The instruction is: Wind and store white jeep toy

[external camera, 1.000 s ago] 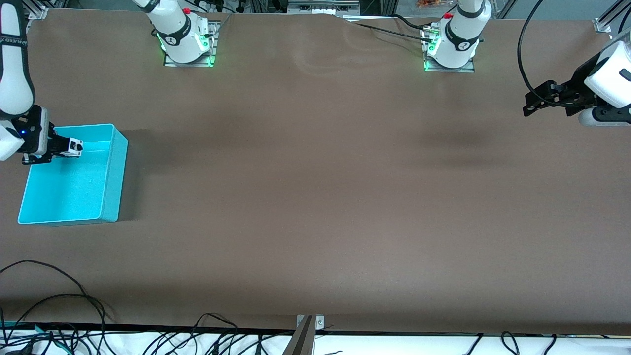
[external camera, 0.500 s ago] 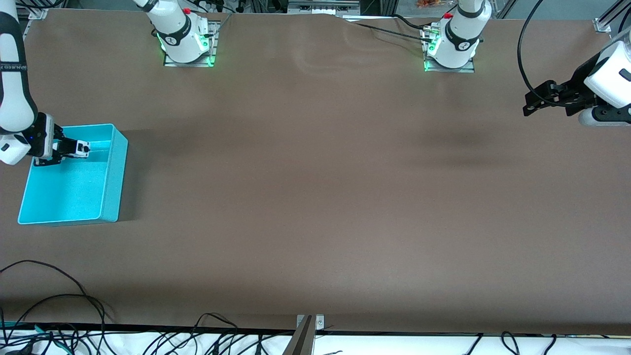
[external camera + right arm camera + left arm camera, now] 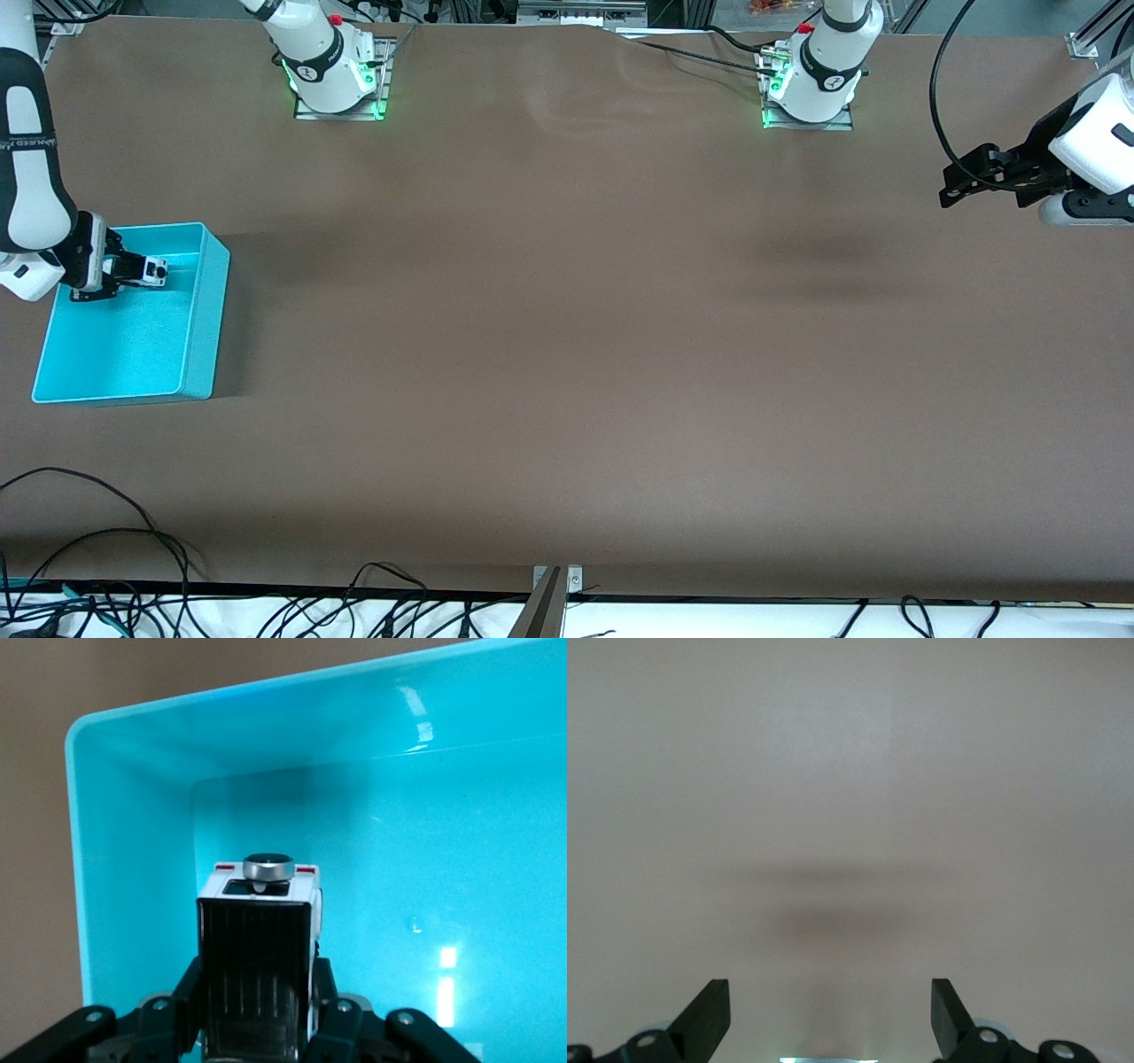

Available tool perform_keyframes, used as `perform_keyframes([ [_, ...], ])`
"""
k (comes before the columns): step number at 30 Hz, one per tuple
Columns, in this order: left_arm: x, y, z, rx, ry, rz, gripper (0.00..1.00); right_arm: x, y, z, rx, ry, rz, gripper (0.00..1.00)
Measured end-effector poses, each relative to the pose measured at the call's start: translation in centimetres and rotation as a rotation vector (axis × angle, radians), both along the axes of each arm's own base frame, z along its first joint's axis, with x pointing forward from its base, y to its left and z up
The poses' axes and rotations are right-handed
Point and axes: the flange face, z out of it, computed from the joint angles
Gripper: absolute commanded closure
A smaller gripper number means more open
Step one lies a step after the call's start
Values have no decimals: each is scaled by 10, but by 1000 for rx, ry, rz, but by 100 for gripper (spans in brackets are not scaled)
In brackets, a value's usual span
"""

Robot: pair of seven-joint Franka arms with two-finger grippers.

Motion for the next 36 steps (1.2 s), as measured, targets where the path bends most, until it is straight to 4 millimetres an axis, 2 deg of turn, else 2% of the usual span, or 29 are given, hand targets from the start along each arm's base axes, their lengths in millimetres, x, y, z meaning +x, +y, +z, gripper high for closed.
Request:
perform_keyframes([
  [9, 0, 0, 0, 0, 0, 0, 0, -4, -5, -22, 26, -5, -5, 73],
  [19, 0, 0, 0, 0, 0, 0, 0, -7, -9, -34, 24, 12, -11, 66],
  [21, 0, 0, 0, 0, 0, 0, 0, -7, -9, -35, 25, 13, -12, 51],
  [22, 0, 0, 0, 0, 0, 0, 0, -7, -9, -35, 25, 13, -12, 35],
  [23, 0, 0, 0, 0, 0, 0, 0, -7, -9, -35, 24, 13, -12, 11],
  [24, 0, 0, 0, 0, 0, 0, 0, -7, -9, -35, 24, 13, -12, 0],
  [36, 0, 0, 0, 0, 0, 0, 0, -3, -9, -31, 24, 3, -8, 0],
])
